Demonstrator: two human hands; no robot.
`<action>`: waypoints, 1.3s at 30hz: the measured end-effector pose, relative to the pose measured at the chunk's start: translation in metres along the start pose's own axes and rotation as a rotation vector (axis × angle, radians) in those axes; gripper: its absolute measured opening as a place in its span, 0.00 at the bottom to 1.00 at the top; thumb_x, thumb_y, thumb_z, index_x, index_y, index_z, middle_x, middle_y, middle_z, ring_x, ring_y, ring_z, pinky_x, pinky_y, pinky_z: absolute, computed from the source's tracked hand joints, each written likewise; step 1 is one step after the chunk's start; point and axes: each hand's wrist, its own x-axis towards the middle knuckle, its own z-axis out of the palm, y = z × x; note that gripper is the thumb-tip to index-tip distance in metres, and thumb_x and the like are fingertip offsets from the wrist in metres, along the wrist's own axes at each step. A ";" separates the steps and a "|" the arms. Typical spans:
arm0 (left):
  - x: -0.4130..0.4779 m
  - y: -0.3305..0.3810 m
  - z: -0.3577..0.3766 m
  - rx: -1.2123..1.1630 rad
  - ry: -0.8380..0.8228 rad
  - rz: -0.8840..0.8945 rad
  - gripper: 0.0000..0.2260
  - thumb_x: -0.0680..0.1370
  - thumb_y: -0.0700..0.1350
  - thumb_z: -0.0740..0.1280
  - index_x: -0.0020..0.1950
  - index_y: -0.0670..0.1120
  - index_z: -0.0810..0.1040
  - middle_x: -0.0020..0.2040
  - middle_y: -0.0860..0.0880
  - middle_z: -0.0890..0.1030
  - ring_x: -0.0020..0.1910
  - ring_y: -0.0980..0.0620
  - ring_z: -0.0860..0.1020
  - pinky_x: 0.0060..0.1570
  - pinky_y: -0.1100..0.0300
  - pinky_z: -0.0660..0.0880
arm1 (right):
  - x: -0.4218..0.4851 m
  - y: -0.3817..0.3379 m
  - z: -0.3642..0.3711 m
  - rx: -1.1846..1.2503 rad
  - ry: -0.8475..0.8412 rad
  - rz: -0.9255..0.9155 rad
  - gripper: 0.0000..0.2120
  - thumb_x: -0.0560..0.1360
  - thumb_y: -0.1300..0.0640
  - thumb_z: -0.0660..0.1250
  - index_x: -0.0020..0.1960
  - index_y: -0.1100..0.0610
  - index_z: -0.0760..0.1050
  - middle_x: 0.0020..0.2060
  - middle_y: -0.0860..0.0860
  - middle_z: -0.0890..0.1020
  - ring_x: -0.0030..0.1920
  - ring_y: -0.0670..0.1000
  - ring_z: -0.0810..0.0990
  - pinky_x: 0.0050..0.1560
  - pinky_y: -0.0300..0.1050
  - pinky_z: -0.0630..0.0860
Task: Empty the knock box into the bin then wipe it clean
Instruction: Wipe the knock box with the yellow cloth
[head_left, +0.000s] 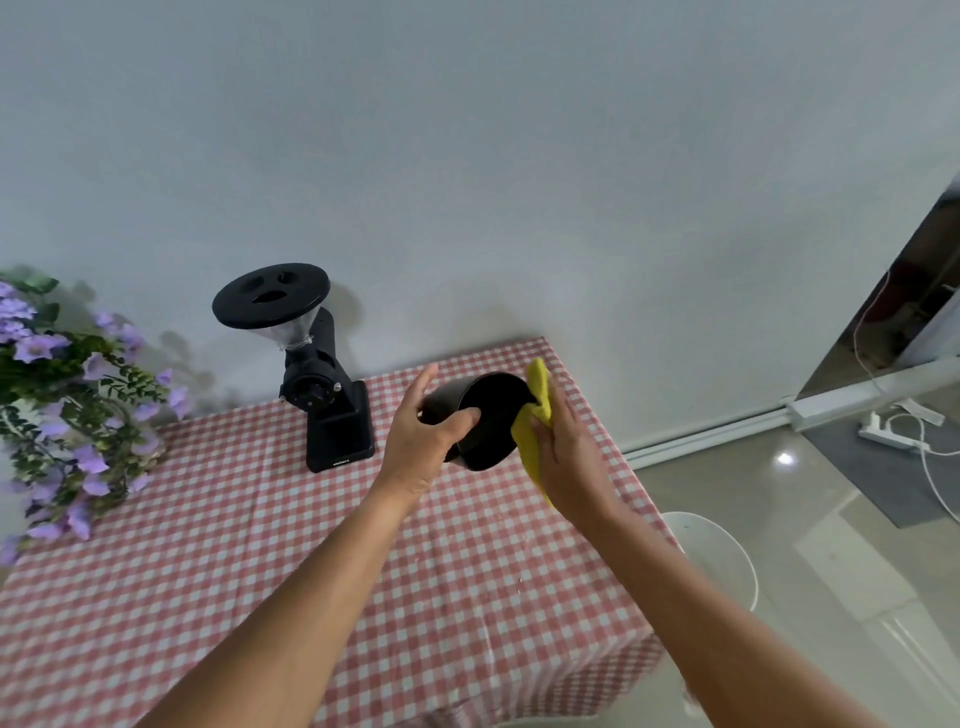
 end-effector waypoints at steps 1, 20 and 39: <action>0.001 0.001 0.000 0.066 -0.032 0.039 0.41 0.64 0.60 0.75 0.76 0.63 0.64 0.72 0.52 0.71 0.69 0.50 0.72 0.60 0.57 0.74 | 0.005 0.002 -0.005 -0.183 -0.027 -0.048 0.26 0.83 0.53 0.59 0.79 0.50 0.57 0.73 0.48 0.69 0.67 0.43 0.70 0.65 0.38 0.68; -0.008 0.013 0.023 -0.041 -0.023 0.096 0.18 0.66 0.64 0.75 0.55 0.68 0.81 0.51 0.66 0.84 0.52 0.66 0.81 0.46 0.72 0.76 | 0.009 0.006 0.001 -0.208 0.163 0.275 0.11 0.82 0.50 0.58 0.50 0.56 0.75 0.36 0.50 0.79 0.34 0.51 0.74 0.30 0.41 0.62; -0.015 0.012 0.029 -0.026 -0.019 0.093 0.20 0.65 0.64 0.75 0.55 0.63 0.82 0.51 0.61 0.85 0.53 0.58 0.83 0.49 0.64 0.81 | 0.014 -0.015 -0.020 -0.404 0.020 -0.023 0.21 0.82 0.54 0.59 0.74 0.50 0.63 0.59 0.57 0.80 0.50 0.63 0.82 0.47 0.58 0.79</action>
